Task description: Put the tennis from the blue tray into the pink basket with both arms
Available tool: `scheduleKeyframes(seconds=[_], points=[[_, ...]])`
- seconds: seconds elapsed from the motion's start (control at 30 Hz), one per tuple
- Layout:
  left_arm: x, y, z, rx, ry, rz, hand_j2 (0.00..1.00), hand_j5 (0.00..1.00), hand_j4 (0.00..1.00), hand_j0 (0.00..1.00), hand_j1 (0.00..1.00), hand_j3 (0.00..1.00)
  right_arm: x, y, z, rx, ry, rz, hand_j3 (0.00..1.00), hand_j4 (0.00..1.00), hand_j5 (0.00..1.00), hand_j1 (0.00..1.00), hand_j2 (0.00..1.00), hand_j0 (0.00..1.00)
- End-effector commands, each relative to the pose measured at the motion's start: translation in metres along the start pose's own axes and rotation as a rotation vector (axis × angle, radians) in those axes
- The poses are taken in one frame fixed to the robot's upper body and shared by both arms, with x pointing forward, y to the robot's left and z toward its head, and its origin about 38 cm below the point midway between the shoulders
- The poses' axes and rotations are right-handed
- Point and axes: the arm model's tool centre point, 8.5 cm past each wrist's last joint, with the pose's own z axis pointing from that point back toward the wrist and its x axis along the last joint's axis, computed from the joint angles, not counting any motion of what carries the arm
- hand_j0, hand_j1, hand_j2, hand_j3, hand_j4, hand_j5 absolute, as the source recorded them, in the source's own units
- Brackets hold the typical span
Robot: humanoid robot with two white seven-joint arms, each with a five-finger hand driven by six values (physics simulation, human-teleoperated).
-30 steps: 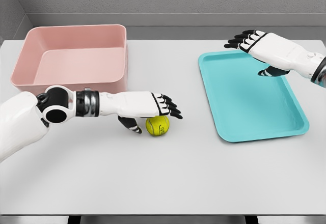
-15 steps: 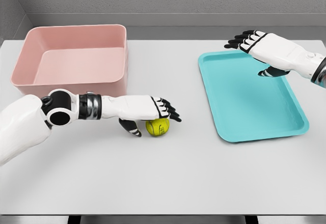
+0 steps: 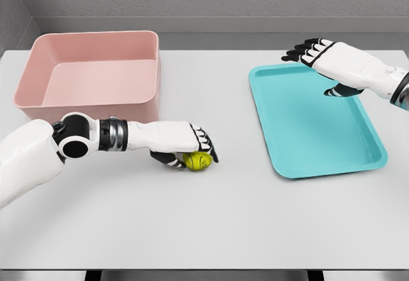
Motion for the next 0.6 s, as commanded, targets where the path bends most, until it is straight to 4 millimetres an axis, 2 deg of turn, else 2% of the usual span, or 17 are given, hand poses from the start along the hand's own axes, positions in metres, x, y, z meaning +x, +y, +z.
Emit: scheduleKeyframes(seconds=[0.0, 0.07, 0.33, 0.43, 0.57], points=[[0.000, 0.000, 0.001, -0.001, 0.000, 0.003, 0.63, 0.63, 0.63, 0.63, 0.63, 0.63, 0.000, -0.001, 0.000, -0.003, 0.001, -0.003, 1.00, 1.00, 1.00, 1.00, 1.00, 1.00], [0.000, -0.001, 0.002, -0.004, 0.000, 0.002, 0.55, 0.55, 0.55, 0.55, 0.55, 0.55, -0.001, -0.001, 0.001, -0.002, 0.002, -0.002, 1.00, 1.00, 1.00, 1.00, 1.00, 1.00], [0.004, 0.005, 0.003, 0.007, -0.023, -0.011, 0.54, 0.54, 0.54, 0.54, 0.54, 0.54, -0.001, -0.001, 0.001, -0.002, 0.002, -0.002, 1.00, 1.00, 1.00, 1.00, 1.00, 1.00], [0.012, 0.016, 0.004, 0.029, -0.041, -0.036, 0.54, 0.54, 0.54, 0.54, 0.54, 0.54, 0.000, -0.001, 0.001, -0.004, 0.002, -0.001, 1.00, 1.00, 1.00, 1.00, 1.00, 1.00], [0.016, 0.034, 0.017, 0.053, -0.040, -0.076, 0.54, 0.54, 0.54, 0.54, 0.54, 0.54, 0.000, -0.001, 0.001, -0.004, 0.002, -0.001, 1.00, 1.00, 1.00, 1.00, 1.00, 1.00]])
